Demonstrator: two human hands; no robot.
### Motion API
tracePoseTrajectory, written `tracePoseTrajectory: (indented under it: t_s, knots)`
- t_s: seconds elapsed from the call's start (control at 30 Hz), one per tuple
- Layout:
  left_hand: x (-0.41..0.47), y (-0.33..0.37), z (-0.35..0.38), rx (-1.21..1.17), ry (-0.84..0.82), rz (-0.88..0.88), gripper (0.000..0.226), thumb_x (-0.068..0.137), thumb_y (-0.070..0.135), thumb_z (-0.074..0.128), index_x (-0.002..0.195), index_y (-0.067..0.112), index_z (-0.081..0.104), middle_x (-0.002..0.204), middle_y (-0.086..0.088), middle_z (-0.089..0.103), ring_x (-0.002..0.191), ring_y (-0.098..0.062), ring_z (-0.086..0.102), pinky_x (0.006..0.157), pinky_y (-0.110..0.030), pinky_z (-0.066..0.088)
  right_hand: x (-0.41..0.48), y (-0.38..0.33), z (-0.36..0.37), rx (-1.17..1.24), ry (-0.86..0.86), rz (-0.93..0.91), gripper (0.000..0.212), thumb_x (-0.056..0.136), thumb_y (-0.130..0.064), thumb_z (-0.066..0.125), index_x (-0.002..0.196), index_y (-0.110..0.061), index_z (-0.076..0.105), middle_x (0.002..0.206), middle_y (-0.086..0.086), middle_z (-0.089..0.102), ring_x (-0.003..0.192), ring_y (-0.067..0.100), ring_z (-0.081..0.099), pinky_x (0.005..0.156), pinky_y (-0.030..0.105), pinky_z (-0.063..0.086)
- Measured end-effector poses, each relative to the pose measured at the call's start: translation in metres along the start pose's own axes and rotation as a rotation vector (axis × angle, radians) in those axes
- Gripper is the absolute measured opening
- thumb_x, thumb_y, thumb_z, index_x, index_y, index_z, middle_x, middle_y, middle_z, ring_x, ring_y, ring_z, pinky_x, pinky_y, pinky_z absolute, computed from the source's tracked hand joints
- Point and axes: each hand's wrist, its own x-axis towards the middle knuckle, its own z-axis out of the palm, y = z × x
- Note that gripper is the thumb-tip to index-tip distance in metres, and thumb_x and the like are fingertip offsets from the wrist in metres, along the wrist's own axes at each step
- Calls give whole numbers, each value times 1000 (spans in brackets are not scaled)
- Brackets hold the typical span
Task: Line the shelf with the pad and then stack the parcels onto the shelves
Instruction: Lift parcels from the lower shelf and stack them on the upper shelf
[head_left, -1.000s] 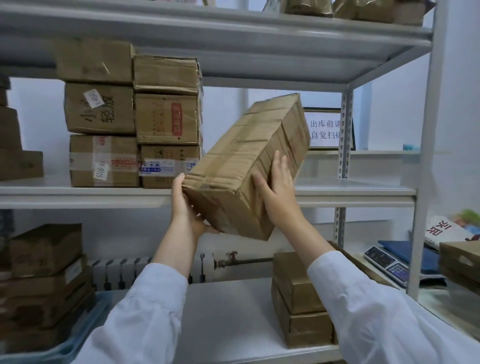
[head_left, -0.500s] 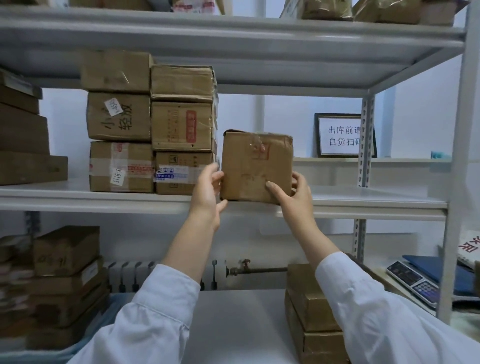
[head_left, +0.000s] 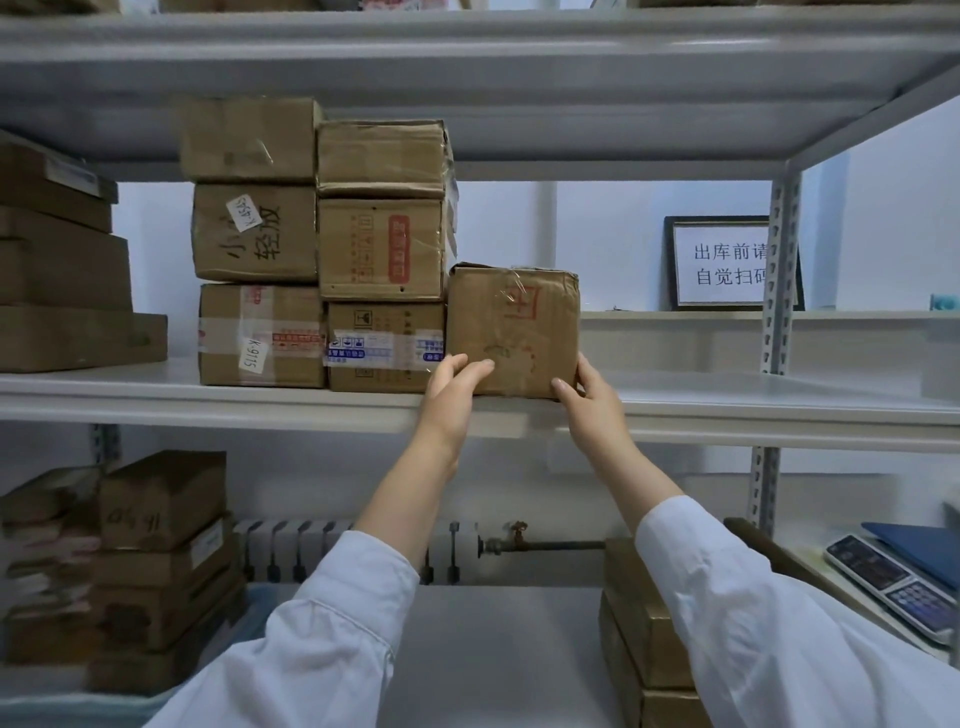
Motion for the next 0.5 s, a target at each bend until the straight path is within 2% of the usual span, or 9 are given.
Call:
tracePoseTrajectory:
  t_s: [0.1, 0.2, 0.3, 0.4, 0.5]
  knots:
    - [8, -4, 1, 23, -4, 8, 52, 94, 33, 49, 142, 19, 35, 149, 2, 33, 136, -18, 30, 96, -28, 25, 6, 5, 1, 0, -17, 6, 49, 97, -15, 46, 142, -32, 40, 132, -5, 58, 123, 16, 52, 104, 35, 42]
    - [14, -10, 3, 43, -5, 22, 53, 94, 33, 50, 143, 19, 34, 151, 4, 30, 138, -17, 28, 97, -28, 25, 11, 10, 1, 3, -38, 1, 51, 97, -13, 44, 144, -32, 37, 136, -6, 55, 126, 13, 49, 105, 31, 40]
    - [21, -17, 5, 68, 18, 55, 54, 92, 33, 53, 142, 20, 35, 154, 5, 24, 140, -15, 23, 104, -28, 23, 14, 16, 1, 14, -45, 1, 51, 97, -13, 45, 144, -31, 38, 135, -6, 56, 127, 13, 49, 107, 34, 39]
    - [26, -26, 9, 112, 45, 74, 56, 91, 36, 54, 142, 23, 35, 157, 8, 17, 143, -15, 18, 115, -37, 19, 15, 25, -3, 13, -49, -9, 46, 95, -16, 47, 139, -30, 46, 130, -8, 59, 125, 15, 51, 107, 41, 40]
    - [31, -30, 12, 133, 67, 88, 57, 89, 37, 54, 142, 24, 36, 157, 11, 14, 144, -15, 13, 117, -44, 16, 14, 27, -7, 32, -70, -38, 44, 94, -15, 48, 136, -25, 51, 129, -7, 61, 124, 12, 52, 108, 39, 40]
